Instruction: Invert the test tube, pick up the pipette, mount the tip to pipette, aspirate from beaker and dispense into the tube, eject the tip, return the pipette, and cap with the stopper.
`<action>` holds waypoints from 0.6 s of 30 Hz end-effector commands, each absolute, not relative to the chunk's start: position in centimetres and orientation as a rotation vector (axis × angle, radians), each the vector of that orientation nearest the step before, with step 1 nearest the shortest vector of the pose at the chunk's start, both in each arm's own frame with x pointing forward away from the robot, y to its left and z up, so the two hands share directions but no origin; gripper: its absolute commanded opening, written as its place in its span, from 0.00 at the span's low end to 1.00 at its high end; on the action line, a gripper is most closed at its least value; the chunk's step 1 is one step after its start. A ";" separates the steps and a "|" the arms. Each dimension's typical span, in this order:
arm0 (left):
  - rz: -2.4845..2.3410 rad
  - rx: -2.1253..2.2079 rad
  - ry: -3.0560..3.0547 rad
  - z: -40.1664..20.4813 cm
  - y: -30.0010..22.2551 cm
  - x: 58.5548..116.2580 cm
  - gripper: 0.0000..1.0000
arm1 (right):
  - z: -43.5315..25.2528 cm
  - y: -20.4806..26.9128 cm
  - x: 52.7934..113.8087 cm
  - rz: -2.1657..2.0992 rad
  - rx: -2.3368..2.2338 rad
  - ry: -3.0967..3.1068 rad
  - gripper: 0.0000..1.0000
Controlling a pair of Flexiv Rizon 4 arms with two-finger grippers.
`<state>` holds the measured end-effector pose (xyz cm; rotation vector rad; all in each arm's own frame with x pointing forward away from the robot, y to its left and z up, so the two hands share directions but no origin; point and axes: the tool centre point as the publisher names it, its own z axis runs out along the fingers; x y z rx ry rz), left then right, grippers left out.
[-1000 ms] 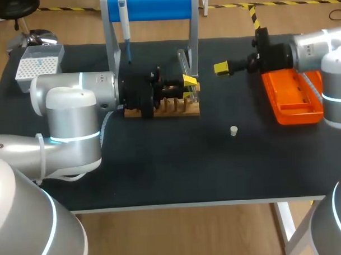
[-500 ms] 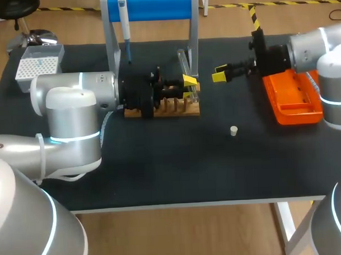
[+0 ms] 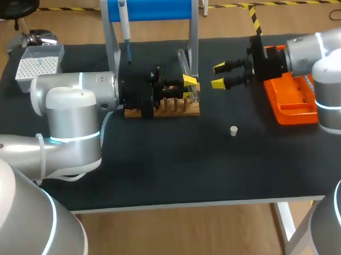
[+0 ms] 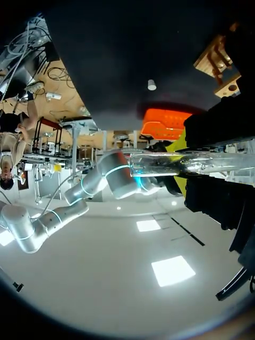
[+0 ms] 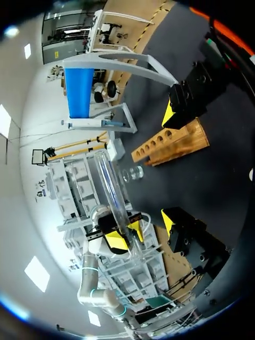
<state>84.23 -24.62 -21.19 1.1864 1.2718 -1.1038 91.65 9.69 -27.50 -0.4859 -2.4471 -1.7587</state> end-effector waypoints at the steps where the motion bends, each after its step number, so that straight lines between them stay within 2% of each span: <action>1: -1.103 1.187 1.272 -21.2 -24.6 84.3 0.00 | -27.6 10.2 91.1 -1.782 -0.493 -2.505 1.00; 18: -1.103 1.187 1.272 -21.2 -24.6 84.3 0.00 | -29.4 11.5 90.3 -1.739 -0.465 -2.636 1.00</action>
